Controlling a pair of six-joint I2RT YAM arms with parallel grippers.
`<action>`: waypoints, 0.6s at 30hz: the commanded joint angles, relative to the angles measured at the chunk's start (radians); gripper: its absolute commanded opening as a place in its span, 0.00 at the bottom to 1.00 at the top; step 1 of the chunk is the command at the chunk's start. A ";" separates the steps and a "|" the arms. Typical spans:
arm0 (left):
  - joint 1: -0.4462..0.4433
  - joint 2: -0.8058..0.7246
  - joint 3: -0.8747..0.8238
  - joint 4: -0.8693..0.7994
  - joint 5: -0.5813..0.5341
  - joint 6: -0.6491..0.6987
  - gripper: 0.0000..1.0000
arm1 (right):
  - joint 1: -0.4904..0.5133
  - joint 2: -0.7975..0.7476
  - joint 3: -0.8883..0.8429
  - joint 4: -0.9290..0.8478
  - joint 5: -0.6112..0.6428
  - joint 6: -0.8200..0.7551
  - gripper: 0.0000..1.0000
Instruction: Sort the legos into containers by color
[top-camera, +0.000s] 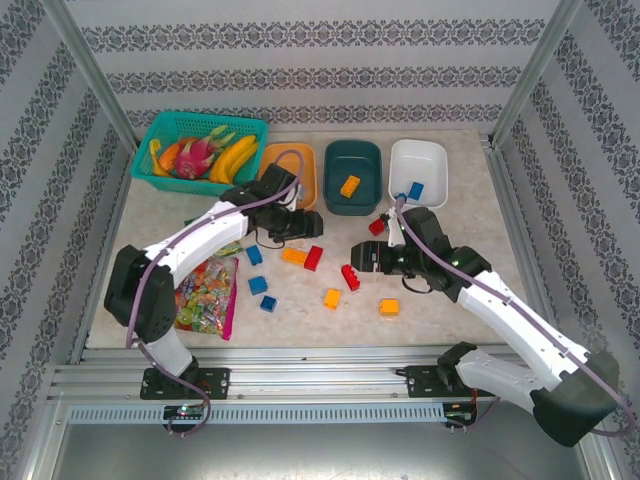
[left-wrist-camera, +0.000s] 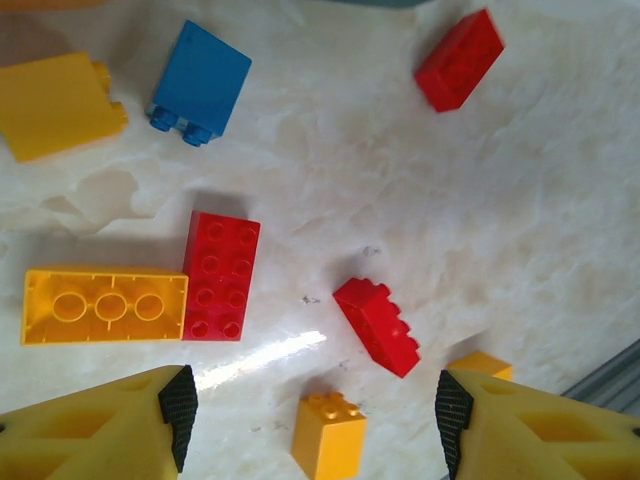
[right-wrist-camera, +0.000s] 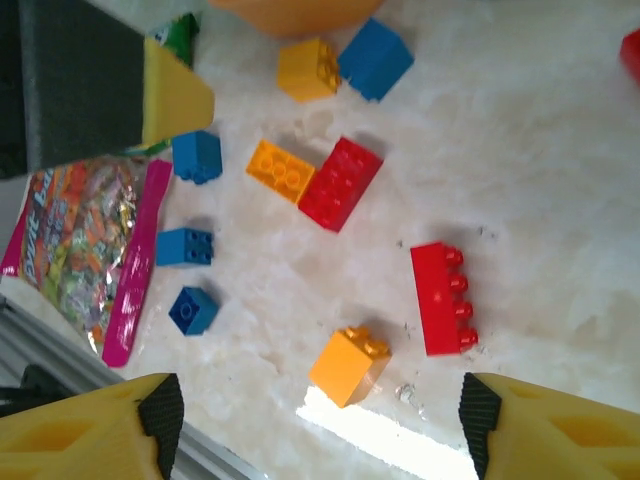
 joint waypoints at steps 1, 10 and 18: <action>-0.045 0.103 0.097 -0.093 -0.102 0.166 0.66 | 0.011 -0.034 -0.086 0.106 -0.094 0.070 0.79; -0.090 0.321 0.266 -0.185 -0.266 0.258 0.65 | 0.009 -0.130 -0.147 0.095 -0.084 0.102 0.92; -0.110 0.423 0.305 -0.199 -0.252 0.294 0.62 | 0.008 -0.197 -0.161 0.059 -0.049 0.130 0.94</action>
